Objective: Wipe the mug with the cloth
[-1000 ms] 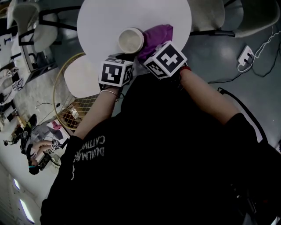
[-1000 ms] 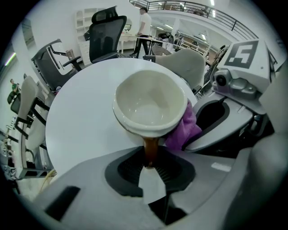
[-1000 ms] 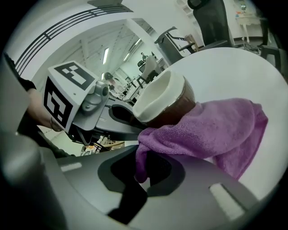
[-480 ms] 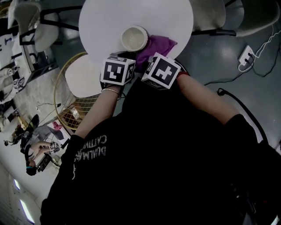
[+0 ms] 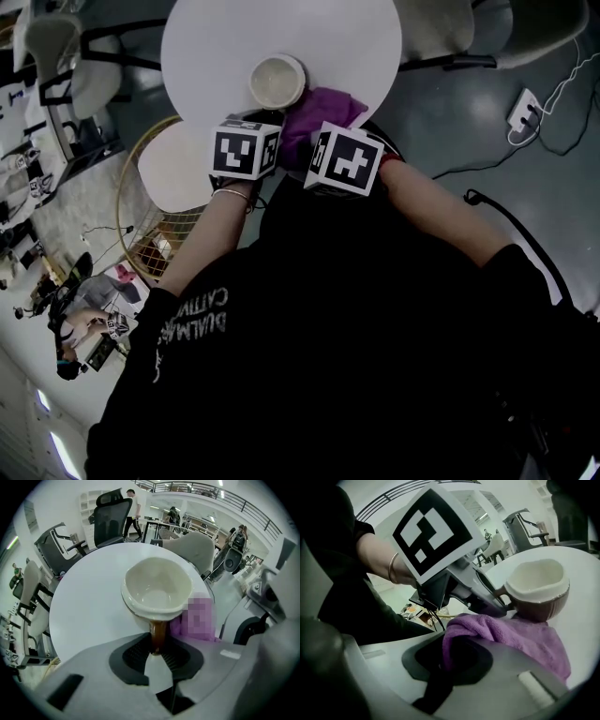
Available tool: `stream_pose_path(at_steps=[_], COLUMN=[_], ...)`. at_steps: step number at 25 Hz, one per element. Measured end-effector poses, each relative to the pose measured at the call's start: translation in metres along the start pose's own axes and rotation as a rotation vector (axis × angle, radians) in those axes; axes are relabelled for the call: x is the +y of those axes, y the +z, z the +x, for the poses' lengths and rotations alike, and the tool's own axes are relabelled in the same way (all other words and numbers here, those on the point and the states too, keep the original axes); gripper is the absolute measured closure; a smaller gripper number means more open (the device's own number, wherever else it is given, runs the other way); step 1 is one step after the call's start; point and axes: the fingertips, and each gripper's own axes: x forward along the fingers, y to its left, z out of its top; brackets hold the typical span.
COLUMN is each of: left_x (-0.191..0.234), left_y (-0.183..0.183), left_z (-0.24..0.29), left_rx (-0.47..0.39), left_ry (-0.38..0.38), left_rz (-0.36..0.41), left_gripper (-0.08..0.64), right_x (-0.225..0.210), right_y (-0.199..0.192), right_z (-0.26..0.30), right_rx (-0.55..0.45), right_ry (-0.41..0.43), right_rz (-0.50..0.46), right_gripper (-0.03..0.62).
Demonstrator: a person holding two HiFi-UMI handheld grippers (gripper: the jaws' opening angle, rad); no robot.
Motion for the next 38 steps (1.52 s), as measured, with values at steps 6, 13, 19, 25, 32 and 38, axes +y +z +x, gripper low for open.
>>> stream_pose_path(at_steps=[6,13,19,25,32,38], left_x=[0.002,0.003,0.003,0.001,0.003,0.005], left_y=[0.000,0.000,0.001,0.003,0.005,0.010], left_z=[-0.002,-0.002,0.000,-0.001,-0.001,-0.003], left_rx=[0.016,0.017,0.021,0.015,-0.007,-0.028], left_ry=[0.020,0.048,0.074,0.091,0.087,0.081], left_rz=[-0.003,-0.012,-0.016,-0.008,-0.031,-0.048], left_gripper=[0.492,0.492,0.492,0.492,0.492,0.492], right_x=[0.007,0.014,0.018,0.018,0.013,0.031], right_y=[-0.002,-0.017,-0.038,-0.059,-0.075,-0.111], right_z=[-0.009,-0.018,-0.027,-0.043,-0.065,-0.056], right_rx=[-0.013,-0.019,-0.009,-0.028,-0.073,0.103], right_ry=[0.042,0.065,0.091,0.108,0.119,0.111], right_rz=[-0.016,-0.004,0.034,0.071,0.135,0.012], right_gripper=[0.549,0.549,0.549,0.549,0.549,0.551])
